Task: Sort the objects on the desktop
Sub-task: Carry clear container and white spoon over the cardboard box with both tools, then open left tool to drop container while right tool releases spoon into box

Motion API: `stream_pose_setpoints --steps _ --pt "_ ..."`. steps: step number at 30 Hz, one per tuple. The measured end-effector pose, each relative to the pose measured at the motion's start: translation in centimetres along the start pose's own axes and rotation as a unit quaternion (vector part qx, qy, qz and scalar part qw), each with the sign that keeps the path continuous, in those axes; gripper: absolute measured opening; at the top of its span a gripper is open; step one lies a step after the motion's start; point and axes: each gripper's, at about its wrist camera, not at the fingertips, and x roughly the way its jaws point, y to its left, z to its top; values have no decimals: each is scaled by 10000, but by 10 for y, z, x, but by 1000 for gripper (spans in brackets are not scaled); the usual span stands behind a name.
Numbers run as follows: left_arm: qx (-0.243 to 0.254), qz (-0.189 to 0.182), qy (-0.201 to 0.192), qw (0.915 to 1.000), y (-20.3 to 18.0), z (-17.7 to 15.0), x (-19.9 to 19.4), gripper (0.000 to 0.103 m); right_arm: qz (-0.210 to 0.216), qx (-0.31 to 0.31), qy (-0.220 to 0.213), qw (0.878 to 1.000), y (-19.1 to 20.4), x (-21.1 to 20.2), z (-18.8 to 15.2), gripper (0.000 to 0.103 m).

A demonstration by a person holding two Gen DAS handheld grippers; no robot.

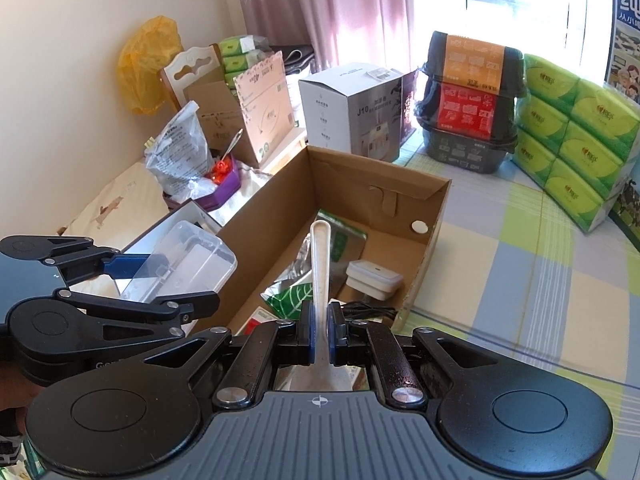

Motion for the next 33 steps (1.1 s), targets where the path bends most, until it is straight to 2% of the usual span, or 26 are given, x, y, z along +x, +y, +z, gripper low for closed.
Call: stream_pose_setpoints --steps 17,19,21,26,33 --pt "19 -146 88 9999 5 5 19 51 36 255 25 9997 -7 17 11 3" --pt "23 -130 145 9998 5 5 23 52 36 277 27 9996 -8 19 12 3" --pt "-20 -77 128 9999 6 4 25 60 55 309 23 9995 -9 21 12 3" --pt "-186 -123 119 9997 14 -2 26 60 110 357 29 9993 -10 25 12 3" --pt "-171 -98 108 9997 17 -7 23 60 138 415 87 9990 -9 33 9 3"
